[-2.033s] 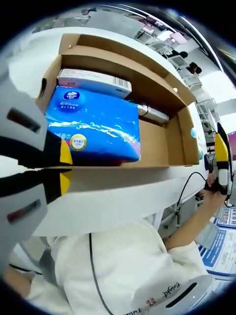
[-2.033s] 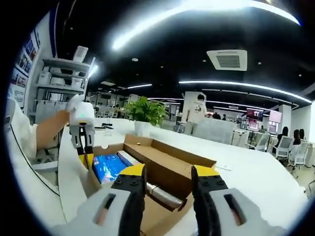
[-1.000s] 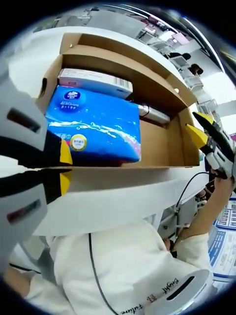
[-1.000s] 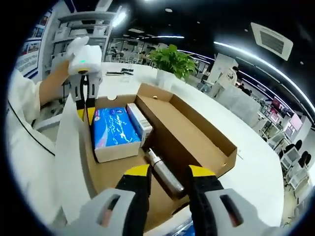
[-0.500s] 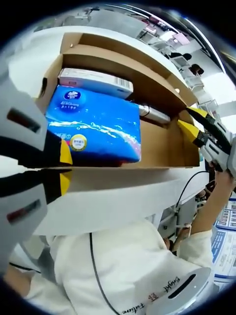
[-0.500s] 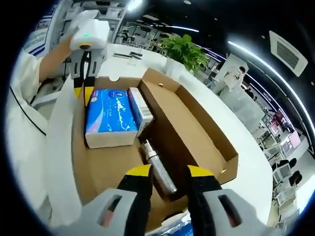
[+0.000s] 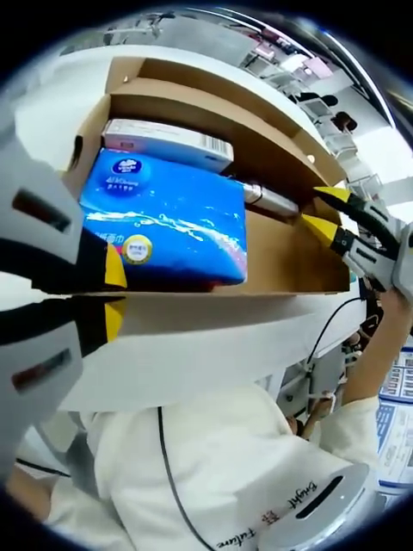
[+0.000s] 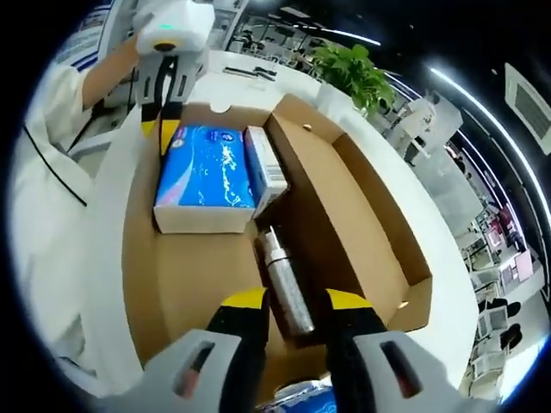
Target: Operate the shoe box by opening the lid, removing the specified soft item, and placing it in the target area until the item is outside and the box remains undamaged.
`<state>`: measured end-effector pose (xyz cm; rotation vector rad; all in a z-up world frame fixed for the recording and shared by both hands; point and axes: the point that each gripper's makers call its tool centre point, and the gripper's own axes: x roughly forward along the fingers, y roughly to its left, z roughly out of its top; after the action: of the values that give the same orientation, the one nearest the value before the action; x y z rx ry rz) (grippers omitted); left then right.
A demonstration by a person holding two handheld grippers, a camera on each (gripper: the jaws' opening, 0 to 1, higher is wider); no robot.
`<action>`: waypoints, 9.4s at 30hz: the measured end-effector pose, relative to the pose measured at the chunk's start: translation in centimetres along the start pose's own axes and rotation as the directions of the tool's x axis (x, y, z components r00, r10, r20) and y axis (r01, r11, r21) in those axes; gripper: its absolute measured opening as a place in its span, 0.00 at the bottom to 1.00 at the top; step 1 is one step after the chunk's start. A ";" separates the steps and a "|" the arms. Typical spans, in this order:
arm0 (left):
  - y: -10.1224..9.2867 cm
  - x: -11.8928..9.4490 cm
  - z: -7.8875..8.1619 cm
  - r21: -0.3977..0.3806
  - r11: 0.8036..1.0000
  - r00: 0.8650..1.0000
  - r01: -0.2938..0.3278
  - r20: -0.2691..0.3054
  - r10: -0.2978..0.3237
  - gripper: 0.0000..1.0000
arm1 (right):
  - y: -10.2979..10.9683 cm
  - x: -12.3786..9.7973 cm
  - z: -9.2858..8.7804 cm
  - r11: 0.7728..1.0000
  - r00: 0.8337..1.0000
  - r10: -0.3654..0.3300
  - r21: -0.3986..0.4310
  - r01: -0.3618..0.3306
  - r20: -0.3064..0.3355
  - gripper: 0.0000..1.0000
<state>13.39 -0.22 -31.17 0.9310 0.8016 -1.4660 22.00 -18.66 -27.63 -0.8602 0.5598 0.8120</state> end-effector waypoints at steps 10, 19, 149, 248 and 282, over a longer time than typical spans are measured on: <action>0.0 0.0 0.0 -0.001 1.000 1.000 -0.001 -0.001 0.001 0.01 | 1.6 2.0 1.3 0.998 0.996 0.061 -0.030 -0.063 -0.060 0.19; 0.0 0.0 0.1 -0.002 1.000 1.000 -0.001 -0.001 0.001 0.01 | 2.3 4.8 2.3 0.991 0.993 0.035 -0.124 -0.049 -0.109 0.19; -0.5 -0.1 0.3 -0.018 1.000 1.000 -0.002 -0.011 0.002 0.01 | -1.4 -2.4 6.3 0.852 0.868 -0.292 0.522 0.045 0.401 0.18; -0.5 0.0 0.3 0.000 1.000 1.000 -0.016 -0.004 0.016 0.01 | -2.2 -17.0 7.2 0.842 0.542 -0.532 0.474 0.257 0.651 0.18; -0.4 -0.2 0.2 0.009 1.000 1.000 -0.030 0.001 0.030 0.01 | -5.5 -24.6 -2.8 0.605 0.426 -0.790 0.672 0.426 0.441 0.18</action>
<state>12.96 -0.29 -30.95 0.9446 0.7781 -1.4453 11.93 -32.74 -9.13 -0.1790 -0.3078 0.2002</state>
